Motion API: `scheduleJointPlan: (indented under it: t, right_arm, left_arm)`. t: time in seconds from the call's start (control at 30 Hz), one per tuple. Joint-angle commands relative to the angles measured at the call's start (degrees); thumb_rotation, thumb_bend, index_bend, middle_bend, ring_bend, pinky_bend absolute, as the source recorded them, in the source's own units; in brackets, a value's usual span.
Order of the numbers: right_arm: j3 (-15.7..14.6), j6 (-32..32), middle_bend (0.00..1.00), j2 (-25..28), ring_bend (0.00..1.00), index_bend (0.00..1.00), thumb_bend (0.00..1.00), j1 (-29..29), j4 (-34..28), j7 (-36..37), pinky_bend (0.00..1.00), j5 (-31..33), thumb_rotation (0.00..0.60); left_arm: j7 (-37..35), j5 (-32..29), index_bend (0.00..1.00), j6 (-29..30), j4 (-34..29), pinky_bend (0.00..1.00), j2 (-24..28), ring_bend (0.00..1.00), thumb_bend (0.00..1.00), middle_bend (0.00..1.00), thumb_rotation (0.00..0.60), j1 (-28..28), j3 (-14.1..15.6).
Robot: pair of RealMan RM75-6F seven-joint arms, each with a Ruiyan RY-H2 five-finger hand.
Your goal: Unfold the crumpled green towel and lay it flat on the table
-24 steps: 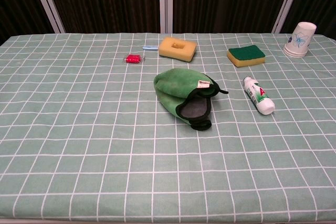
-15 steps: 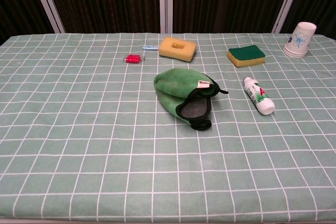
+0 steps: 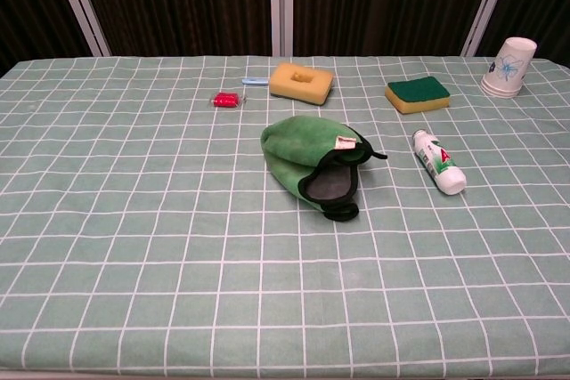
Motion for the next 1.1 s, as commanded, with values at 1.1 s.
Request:
scheduleJointPlan:
  t: [1.1]
  right_arm:
    - [8.06,-26.04,0.13,-40.80,0.02,0.33,0.16,29.26,34.57,-8.52,0.00,15.33,0.590]
  left_arm:
    - [-2.69,-0.19,0.23,-1.20,1.17,0.24,0.37,0.18,0.07,0.18,0.600,-0.10,-0.29]
